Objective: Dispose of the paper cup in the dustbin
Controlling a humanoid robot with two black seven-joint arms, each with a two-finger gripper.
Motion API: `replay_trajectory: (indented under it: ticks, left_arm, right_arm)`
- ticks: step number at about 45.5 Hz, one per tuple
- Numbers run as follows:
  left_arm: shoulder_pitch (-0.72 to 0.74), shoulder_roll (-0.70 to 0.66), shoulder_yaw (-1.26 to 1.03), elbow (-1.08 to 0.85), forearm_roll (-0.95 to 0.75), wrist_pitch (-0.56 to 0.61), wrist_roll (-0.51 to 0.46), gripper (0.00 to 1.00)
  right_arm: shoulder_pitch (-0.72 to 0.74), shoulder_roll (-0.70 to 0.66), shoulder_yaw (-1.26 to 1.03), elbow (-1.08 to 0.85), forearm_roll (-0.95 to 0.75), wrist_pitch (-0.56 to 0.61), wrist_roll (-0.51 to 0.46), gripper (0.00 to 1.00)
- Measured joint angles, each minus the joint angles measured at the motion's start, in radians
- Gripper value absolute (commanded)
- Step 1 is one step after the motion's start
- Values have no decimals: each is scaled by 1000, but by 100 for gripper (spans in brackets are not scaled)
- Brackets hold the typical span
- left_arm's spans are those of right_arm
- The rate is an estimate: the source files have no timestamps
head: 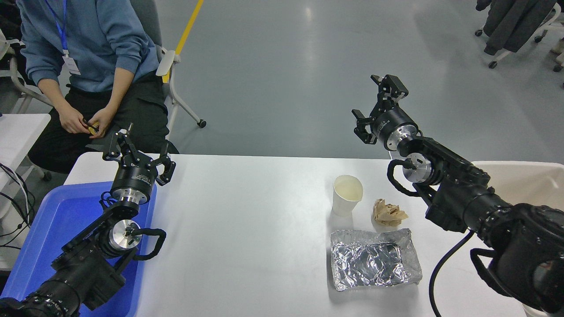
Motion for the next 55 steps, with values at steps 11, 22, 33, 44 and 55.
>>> replay_trajectory:
  ticks: [11,22,33,44,55]
  left_arm:
    - [0,0,0,0,0,0,0,100]
    - [0,0,-1,0,0,0,0,100]
    - [0,0,-1,0,0,0,0,100]
    - [0,0,-1,0,0,0,0,100]
    - [0,0,-1,0,0,0,0,100]
  right_arm:
    - [48,3,-149,78,-150,2,0,100]
    - [96,-24,-348,111,-356,3,9,100]
    - [131,-94,-529,141,-532,5,59,100]
    - [145,-162,-639,191,-722,-1,105,100]
    - [135,-175,-737,208,-868,-65,130,100]
